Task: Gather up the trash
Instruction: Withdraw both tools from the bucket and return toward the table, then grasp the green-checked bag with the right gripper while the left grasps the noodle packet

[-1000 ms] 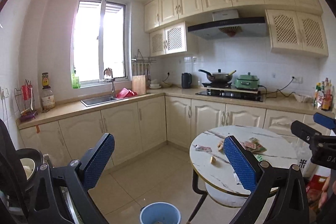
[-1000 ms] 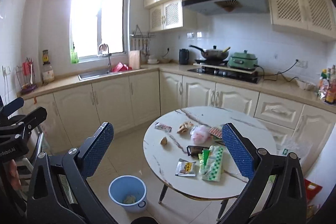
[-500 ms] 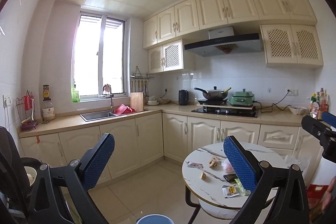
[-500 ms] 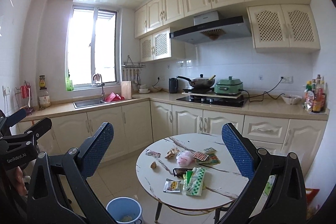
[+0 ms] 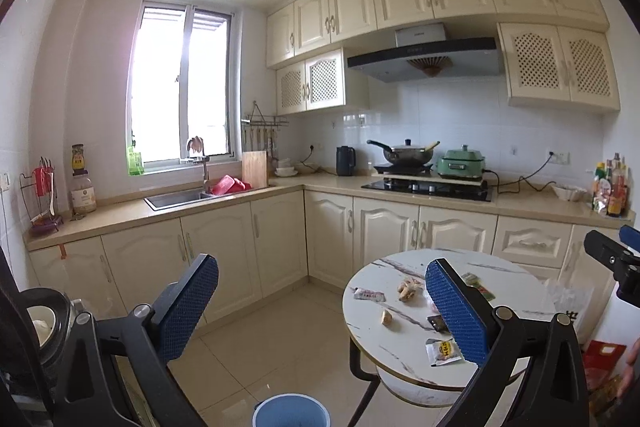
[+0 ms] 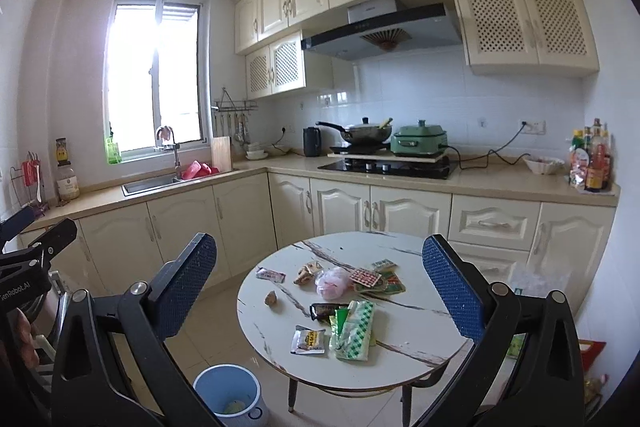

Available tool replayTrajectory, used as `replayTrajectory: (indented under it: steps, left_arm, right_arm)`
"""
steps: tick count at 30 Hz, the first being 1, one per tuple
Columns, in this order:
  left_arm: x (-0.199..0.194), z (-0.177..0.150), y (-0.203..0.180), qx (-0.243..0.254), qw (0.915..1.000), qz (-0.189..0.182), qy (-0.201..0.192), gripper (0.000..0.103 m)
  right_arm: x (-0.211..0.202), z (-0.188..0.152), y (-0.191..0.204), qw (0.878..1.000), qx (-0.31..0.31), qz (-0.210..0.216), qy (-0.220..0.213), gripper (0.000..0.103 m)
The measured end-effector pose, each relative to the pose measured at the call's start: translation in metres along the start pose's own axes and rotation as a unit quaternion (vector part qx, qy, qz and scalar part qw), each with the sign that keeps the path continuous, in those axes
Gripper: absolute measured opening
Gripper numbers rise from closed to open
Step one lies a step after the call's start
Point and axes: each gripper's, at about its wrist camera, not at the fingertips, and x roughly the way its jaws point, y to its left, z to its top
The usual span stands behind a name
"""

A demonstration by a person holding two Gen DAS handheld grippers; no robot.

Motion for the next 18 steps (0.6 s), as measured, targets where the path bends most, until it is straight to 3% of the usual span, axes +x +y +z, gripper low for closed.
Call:
replayTrajectory:
  steps: [7,12,18]
  left_arm:
    - [0.093,-0.019,-0.027,0.012,0.9957,-0.015,0.091,0.102]
    - [0.153,-0.031,-0.048,0.022,0.9876,-0.036,0.151,0.102]
    - [0.214,-0.036,-0.069,0.033,0.9758,-0.064,0.206,0.102]
  right_arm:
    - [0.087,-0.055,-0.040,0.993,0.026,-0.030,0.112,0.103]
    - [0.162,-0.106,-0.057,0.976,0.030,-0.038,0.214,0.103]
    - [0.231,-0.152,-0.062,0.957,0.033,-0.013,0.286,0.103]
